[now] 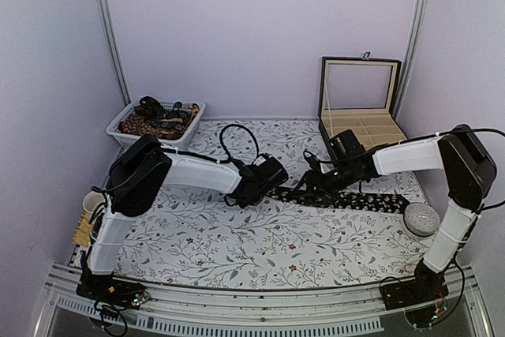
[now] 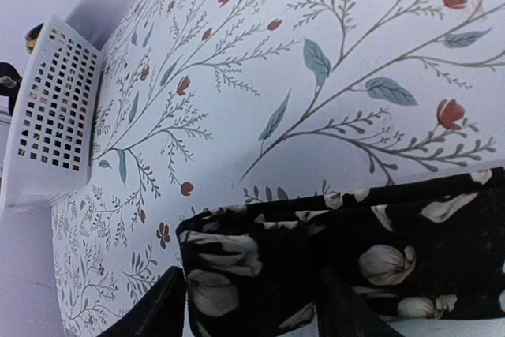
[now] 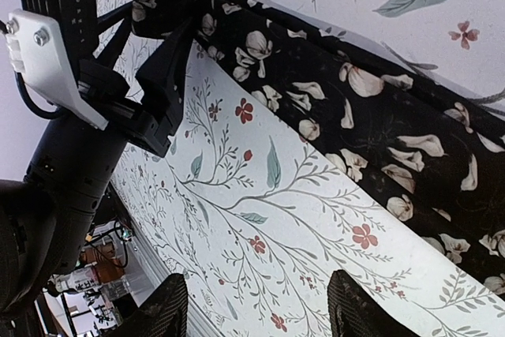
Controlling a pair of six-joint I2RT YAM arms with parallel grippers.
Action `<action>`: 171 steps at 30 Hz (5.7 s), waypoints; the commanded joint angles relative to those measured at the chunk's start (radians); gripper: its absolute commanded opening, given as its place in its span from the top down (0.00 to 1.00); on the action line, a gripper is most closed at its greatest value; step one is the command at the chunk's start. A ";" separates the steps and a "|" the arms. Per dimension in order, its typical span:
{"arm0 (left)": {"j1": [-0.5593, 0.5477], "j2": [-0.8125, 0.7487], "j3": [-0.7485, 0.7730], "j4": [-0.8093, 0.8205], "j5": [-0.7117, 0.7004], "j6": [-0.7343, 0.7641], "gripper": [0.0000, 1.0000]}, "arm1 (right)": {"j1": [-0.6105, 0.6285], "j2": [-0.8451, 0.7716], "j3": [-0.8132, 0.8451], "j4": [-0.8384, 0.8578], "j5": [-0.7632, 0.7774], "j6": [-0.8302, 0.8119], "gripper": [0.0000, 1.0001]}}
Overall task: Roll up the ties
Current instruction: Roll the tie at the center of the board.
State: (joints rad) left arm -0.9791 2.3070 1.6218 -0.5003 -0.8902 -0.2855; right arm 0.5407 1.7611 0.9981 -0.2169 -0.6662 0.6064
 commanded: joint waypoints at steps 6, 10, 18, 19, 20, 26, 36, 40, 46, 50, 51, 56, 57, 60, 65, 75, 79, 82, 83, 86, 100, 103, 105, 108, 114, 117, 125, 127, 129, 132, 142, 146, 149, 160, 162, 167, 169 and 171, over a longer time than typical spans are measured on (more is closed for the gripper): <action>-0.014 -0.101 -0.042 0.097 0.120 0.034 0.36 | -0.006 -0.033 0.056 0.021 -0.018 0.010 0.40; -0.004 -0.121 -0.059 0.111 0.143 0.022 0.32 | -0.005 -0.023 0.068 0.025 -0.019 0.011 0.40; 0.055 -0.277 -0.197 0.240 0.337 -0.059 0.17 | -0.006 0.005 0.126 0.016 -0.003 0.005 0.40; 0.064 -0.305 -0.223 0.262 0.371 -0.076 0.15 | -0.005 0.013 0.136 0.015 0.001 0.004 0.40; 0.074 -0.327 -0.251 0.287 0.406 -0.092 0.13 | -0.005 0.025 0.147 0.017 0.002 0.005 0.40; 0.158 -0.528 -0.449 0.457 0.638 -0.199 0.07 | 0.019 0.109 0.226 0.060 0.005 0.040 0.45; 0.359 -0.557 -0.684 0.749 1.023 -0.357 0.04 | 0.117 0.380 0.489 0.095 0.022 0.098 0.59; 0.406 -0.505 -0.694 0.810 1.116 -0.383 0.08 | 0.131 0.477 0.551 0.112 0.010 0.118 0.68; 0.438 -0.436 -0.702 0.911 1.212 -0.430 0.13 | 0.134 0.559 0.590 0.149 -0.004 0.153 0.81; 0.447 -0.399 -0.684 0.918 1.234 -0.438 0.18 | 0.134 0.617 0.614 0.175 -0.016 0.170 0.83; 0.448 -0.391 -0.680 0.919 1.238 -0.438 0.19 | 0.134 0.628 0.625 0.178 -0.018 0.175 0.84; 0.458 -0.363 -0.672 0.939 1.259 -0.448 0.26 | 0.135 0.673 0.663 0.191 -0.033 0.195 0.86; 0.460 -0.356 -0.669 0.940 1.263 -0.448 0.26 | 0.134 0.678 0.670 0.191 -0.033 0.198 0.86; 0.467 -0.331 -0.658 0.949 1.280 -0.449 0.28 | 0.134 0.698 0.685 0.193 -0.035 0.203 0.87; 0.480 -0.257 -0.650 1.006 1.342 -0.477 0.34 | 0.135 0.721 0.705 0.192 -0.037 0.210 0.89; 0.498 -0.181 -0.693 1.221 1.467 -0.580 0.38 | 0.135 0.791 0.785 0.126 -0.027 0.189 0.94; 0.499 -0.159 -0.705 1.291 1.501 -0.620 0.42 | 0.138 0.799 0.810 0.093 -0.014 0.183 0.94; 0.499 -0.143 -0.715 1.338 1.516 -0.650 0.47 | 0.139 0.803 0.822 0.080 -0.010 0.178 0.94; 0.499 -0.141 -0.715 1.343 1.519 -0.653 0.48 | 0.140 0.805 0.825 0.075 -0.008 0.179 0.94; 0.497 -0.151 -0.713 1.318 1.501 -0.637 0.54 | 0.140 0.807 0.829 0.068 -0.006 0.179 0.94; 0.443 -0.249 -0.622 0.939 1.233 -0.417 0.95 | 0.141 0.802 0.827 0.060 0.002 0.182 0.92; 0.419 -0.264 -0.592 0.860 1.164 -0.379 1.00 | 0.140 0.783 0.818 0.057 0.001 0.175 0.83; 0.405 -0.278 -0.571 0.805 1.119 -0.351 1.00 | 0.138 0.748 0.792 0.063 0.000 0.167 0.76; 0.383 -0.300 -0.529 0.702 1.050 -0.295 1.00 | 0.125 0.639 0.718 0.080 0.002 0.153 0.67; 0.332 -0.330 -0.449 0.535 0.908 -0.186 1.00 | 0.066 0.372 0.490 0.093 0.044 0.102 0.54; 0.302 -0.331 -0.403 0.463 0.836 -0.136 1.00 | 0.030 0.274 0.381 0.108 0.053 0.086 0.52; 0.207 -0.279 -0.279 0.301 0.651 -0.006 1.00 | -0.036 0.150 0.179 0.170 0.027 0.092 0.48; 0.200 -0.282 -0.277 0.297 0.660 0.000 1.00 | -0.044 0.144 0.154 0.180 0.025 0.094 0.47; 0.198 -0.283 -0.275 0.281 0.661 -0.001 1.00 | -0.053 0.146 0.136 0.185 0.025 0.096 0.47; 0.197 -0.276 -0.254 0.229 0.663 0.003 1.00 | -0.063 0.146 0.117 0.191 0.031 0.096 0.46; 0.197 -0.287 -0.261 0.214 0.744 0.006 1.00 | -0.074 0.167 0.110 0.168 0.103 0.077 0.45; 0.205 -0.306 -0.299 0.264 0.759 -0.024 1.00 | -0.074 0.165 0.105 0.165 0.115 0.070 0.45; 0.212 -0.328 -0.340 0.325 0.779 -0.039 1.00 | -0.074 0.154 0.103 0.155 0.133 0.066 0.45; 0.198 -0.313 -0.325 0.289 0.802 -0.010 1.00 | -0.073 0.154 0.098 0.132 0.188 0.056 0.45; 0.172 -0.296 -0.292 0.232 0.695 -0.004 1.00 | -0.074 0.153 0.097 0.135 0.188 0.059 0.45; 0.086 -0.225 -0.186 0.099 0.444 0.021 1.00 | -0.074 0.153 0.107 0.131 0.187 0.062 0.45; 0.060 -0.199 -0.160 0.072 0.378 0.027 1.00 | -0.074 0.154 0.111 0.129 0.185 0.064 0.45; 0.036 -0.171 -0.132 0.039 0.331 0.036 1.00 | -0.074 0.153 0.112 0.128 0.180 0.067 0.45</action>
State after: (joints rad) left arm -0.8913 2.0747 1.4399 -0.3508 -0.3809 -0.2771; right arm 0.4747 1.9930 1.1244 -0.0181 -0.5365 0.6762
